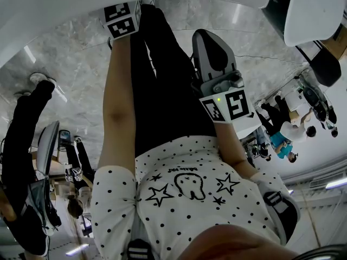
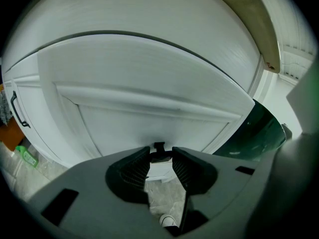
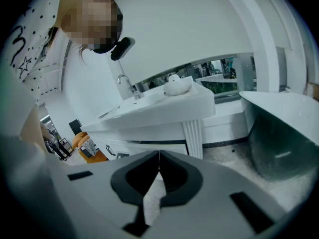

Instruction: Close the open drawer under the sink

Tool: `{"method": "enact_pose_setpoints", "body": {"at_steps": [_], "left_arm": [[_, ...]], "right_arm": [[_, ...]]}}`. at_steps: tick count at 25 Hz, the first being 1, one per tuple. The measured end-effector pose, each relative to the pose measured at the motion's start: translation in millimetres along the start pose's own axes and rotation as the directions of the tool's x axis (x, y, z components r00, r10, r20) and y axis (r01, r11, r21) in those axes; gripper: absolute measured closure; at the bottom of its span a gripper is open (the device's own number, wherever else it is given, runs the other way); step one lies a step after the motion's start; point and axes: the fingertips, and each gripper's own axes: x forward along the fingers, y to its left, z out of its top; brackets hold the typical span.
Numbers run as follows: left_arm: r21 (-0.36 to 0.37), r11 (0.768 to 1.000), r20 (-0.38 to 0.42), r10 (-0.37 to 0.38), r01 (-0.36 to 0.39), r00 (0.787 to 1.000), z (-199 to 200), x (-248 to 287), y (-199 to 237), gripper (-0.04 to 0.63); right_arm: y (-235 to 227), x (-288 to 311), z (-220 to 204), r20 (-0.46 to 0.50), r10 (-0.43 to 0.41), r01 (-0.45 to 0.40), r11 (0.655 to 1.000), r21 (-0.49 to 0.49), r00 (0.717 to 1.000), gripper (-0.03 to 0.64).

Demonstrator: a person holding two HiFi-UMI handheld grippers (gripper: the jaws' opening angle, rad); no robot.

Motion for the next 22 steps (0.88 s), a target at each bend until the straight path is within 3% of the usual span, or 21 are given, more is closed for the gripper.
{"method": "enact_pose_setpoints", "body": {"at_steps": [22], "left_arm": [[0.001, 1.000, 0.014, 0.009, -0.009, 1.000, 11, 2, 0, 0.454]], "right_arm": [[3, -1, -4, -0.009, 0.002, -0.002, 1.000, 0.001, 1.000, 0.603]]}}
